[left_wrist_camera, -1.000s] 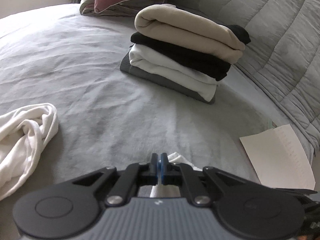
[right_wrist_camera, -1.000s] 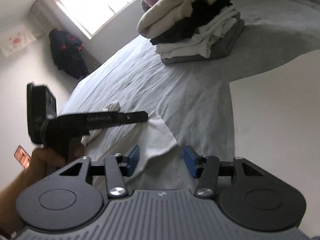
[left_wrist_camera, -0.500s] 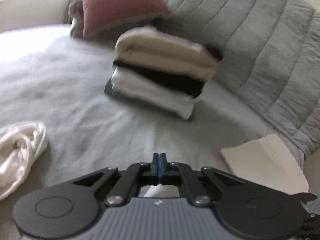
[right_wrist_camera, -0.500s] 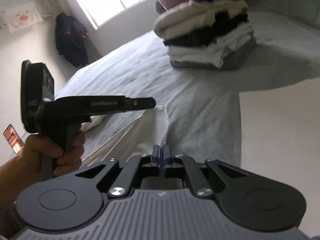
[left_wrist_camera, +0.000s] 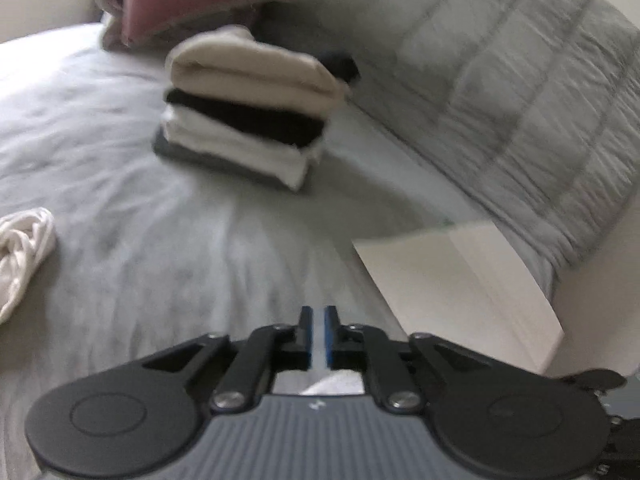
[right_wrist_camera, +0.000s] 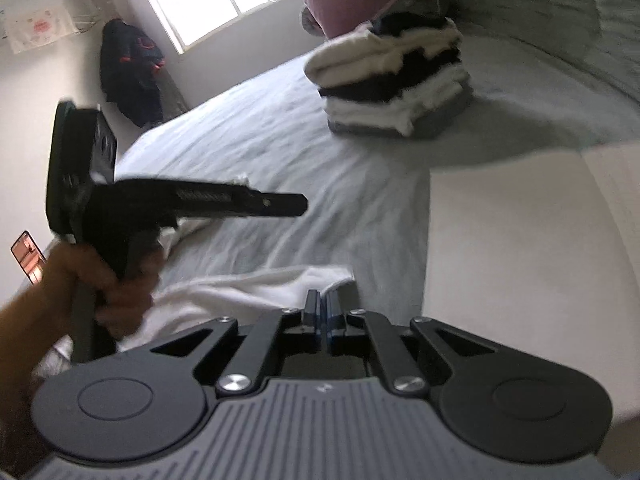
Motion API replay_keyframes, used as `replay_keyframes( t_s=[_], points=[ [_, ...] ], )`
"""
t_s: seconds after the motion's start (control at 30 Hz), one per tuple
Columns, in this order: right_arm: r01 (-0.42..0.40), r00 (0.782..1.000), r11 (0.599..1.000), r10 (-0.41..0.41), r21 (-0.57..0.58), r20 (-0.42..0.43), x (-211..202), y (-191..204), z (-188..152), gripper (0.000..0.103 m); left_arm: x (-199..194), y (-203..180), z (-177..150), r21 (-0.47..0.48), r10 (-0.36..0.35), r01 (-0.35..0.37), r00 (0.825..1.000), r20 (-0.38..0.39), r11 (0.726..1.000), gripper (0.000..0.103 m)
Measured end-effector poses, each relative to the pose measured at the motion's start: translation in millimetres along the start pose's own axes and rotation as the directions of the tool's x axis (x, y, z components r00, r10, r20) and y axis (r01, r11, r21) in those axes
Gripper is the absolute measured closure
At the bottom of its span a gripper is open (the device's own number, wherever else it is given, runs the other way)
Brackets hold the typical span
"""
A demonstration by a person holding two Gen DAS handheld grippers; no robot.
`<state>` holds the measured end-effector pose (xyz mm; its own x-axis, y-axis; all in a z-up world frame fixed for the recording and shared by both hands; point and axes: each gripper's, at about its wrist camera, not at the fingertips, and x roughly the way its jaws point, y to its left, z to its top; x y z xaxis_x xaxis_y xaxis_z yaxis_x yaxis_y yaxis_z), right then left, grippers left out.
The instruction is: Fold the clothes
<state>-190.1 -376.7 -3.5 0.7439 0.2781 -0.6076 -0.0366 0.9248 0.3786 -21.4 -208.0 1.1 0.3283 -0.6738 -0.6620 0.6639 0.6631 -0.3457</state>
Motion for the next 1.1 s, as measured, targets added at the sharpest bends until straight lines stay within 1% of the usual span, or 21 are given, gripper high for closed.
replay_keyframes(
  t_s=[0.03, 0.2, 0.33, 0.37, 0.4, 0.43, 0.47, 0.5, 0.6, 0.7, 0.8, 0.9, 0.97, 1.1],
  points=[
    [0.018, 1.000, 1.000, -0.018, -0.002, -0.005, 0, 1, -7, 0.099, 0, 0, -1, 0.011, -0.007, 0.008, 1.000, -0.021, 1.000, 0.066],
    [0.048, 0.998, 0.998, -0.046, 0.032, -0.038, 4, -2, -31, 0.099, 11, -12, -8, 0.069, -0.043, 0.051, 0.993, -0.112, 0.996, 0.058],
    [0.048, 0.999, 0.996, -0.046, 0.073, -0.029, 6, -9, -39, 0.100, 28, -23, -13, 0.133, -0.035, 0.061, 0.980, -0.196, 0.989, 0.058],
    [0.044, 0.999, 0.996, -0.042, 0.081, -0.024, 6, -10, -40, 0.101, 31, -26, -15, 0.155, -0.023, 0.056, 0.978, -0.207, 0.986, 0.059],
    [0.040, 0.999, 0.995, -0.039, 0.090, -0.019, 6, -12, -41, 0.101, 32, -29, -17, 0.175, -0.007, 0.043, 0.979, -0.204, 0.984, 0.068],
    [0.036, 0.999, 0.994, -0.035, 0.098, -0.014, 6, -13, -42, 0.101, 33, -31, -20, 0.194, 0.010, 0.029, 0.980, -0.200, 0.981, 0.089],
    [0.033, 0.999, 0.994, -0.033, 0.104, -0.007, 6, -14, -43, 0.101, 34, -31, -21, 0.197, 0.016, 0.023, 0.980, -0.196, 0.980, 0.098],
    [0.031, 1.000, 0.994, -0.031, 0.107, 0.002, 6, -14, -44, 0.101, 34, -32, -22, 0.198, 0.021, 0.018, 0.981, -0.193, 0.980, 0.099],
    [0.025, 0.999, 0.992, -0.030, 0.120, 0.035, 3, -15, -47, 0.102, 25, -34, -26, 0.195, 0.023, 0.004, 0.991, -0.135, 0.981, 0.100],
    [0.028, 0.995, 0.992, -0.038, 0.121, 0.088, -8, -14, -47, 0.102, 10, -41, -24, 0.199, -0.006, 0.017, 0.998, -0.055, 0.980, 0.100],
    [0.038, 0.985, 0.993, -0.056, 0.115, 0.160, -27, -12, -44, 0.102, -3, -51, -18, 0.215, -0.048, 0.043, 0.999, 0.017, 0.976, 0.100],
    [0.051, 0.971, 0.991, -0.077, 0.120, 0.226, -50, -9, -40, 0.102, -10, -65, -10, 0.241, -0.086, 0.066, 0.993, 0.076, 0.968, 0.100],
    [0.073, 0.959, 0.991, -0.100, 0.110, 0.265, -64, -6, -39, 0.102, -8, -73, -6, 0.251, -0.101, 0.075, 0.991, 0.093, 0.965, 0.100],
    [0.109, 0.956, 0.988, -0.135, 0.113, 0.262, -69, -12, -41, 0.103, 5, -87, -7, 0.263, -0.110, 0.080, 0.989, 0.102, 0.962, 0.100]
  ],
)
